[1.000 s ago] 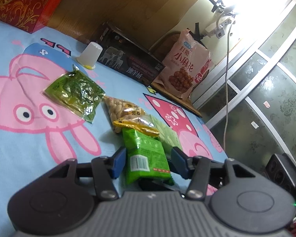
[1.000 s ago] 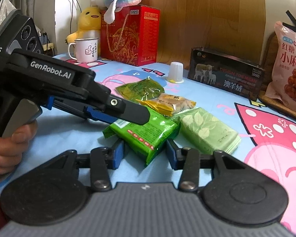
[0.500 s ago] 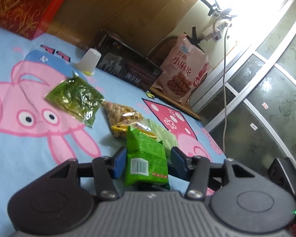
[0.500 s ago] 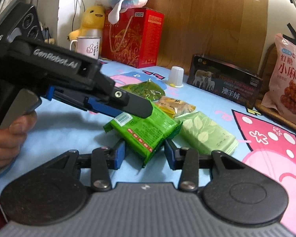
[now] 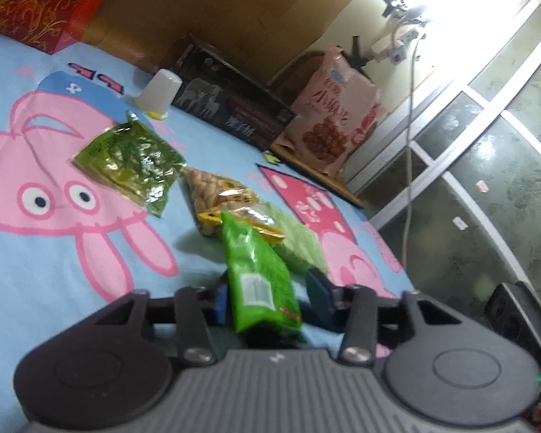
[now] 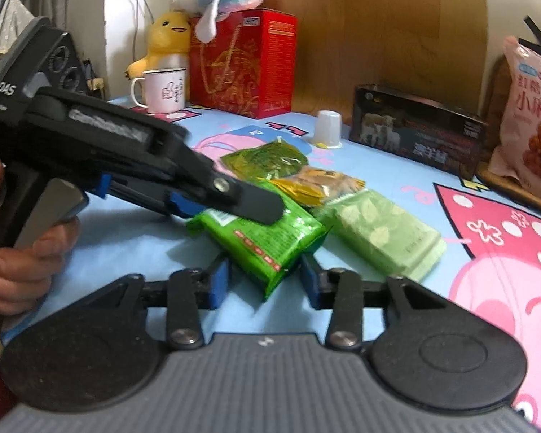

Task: Organize snacks
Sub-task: 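Close the right gripper on the bright green snack pack and lift it, then lower the green snack pack into the dark tin and release it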

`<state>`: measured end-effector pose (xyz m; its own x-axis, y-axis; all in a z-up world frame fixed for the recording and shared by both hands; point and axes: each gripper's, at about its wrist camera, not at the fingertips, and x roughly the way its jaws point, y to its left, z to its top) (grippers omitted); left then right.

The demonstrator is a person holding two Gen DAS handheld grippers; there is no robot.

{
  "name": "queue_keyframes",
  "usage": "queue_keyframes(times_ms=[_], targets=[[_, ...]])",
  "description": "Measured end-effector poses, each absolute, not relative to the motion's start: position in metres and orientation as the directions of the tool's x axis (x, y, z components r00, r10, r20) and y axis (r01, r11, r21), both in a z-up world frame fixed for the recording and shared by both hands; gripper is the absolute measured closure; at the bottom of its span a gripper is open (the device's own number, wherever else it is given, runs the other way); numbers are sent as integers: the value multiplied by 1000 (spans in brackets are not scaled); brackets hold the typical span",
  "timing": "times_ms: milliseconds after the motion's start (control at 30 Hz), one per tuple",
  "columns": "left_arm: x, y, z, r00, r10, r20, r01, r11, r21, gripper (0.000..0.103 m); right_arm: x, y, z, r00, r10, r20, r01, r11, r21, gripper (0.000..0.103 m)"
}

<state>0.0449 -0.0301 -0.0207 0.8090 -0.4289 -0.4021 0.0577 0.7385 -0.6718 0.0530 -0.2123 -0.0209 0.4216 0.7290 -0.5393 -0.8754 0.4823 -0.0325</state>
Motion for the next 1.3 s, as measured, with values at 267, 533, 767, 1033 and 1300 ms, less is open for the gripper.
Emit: queue_keyframes(times_ms=[267,533,767,1033,1300], targets=[[37,-39,-13,820,-442,-365,125,760,-638,77,41,-210,-20,392,757,-523,-901,430,-55,84],[30,-43,-11,822,-442,-358,114,744,-658,77,43,-223,-17,435,751,-497,-881,469,-63,84],[31,-42,-17,808,-461,-368,77,701,-709,76,49,-237,-15,436,766,-472,-868,497,6,84],[44,-43,-1,792,-505,-343,104,665,-739,76,54,-248,-4,453,788,-417,-861,508,26,83],[119,-41,35,756,-520,-397,151,730,-667,76,97,-238,14,487,802,-346,-846,532,42,82]])
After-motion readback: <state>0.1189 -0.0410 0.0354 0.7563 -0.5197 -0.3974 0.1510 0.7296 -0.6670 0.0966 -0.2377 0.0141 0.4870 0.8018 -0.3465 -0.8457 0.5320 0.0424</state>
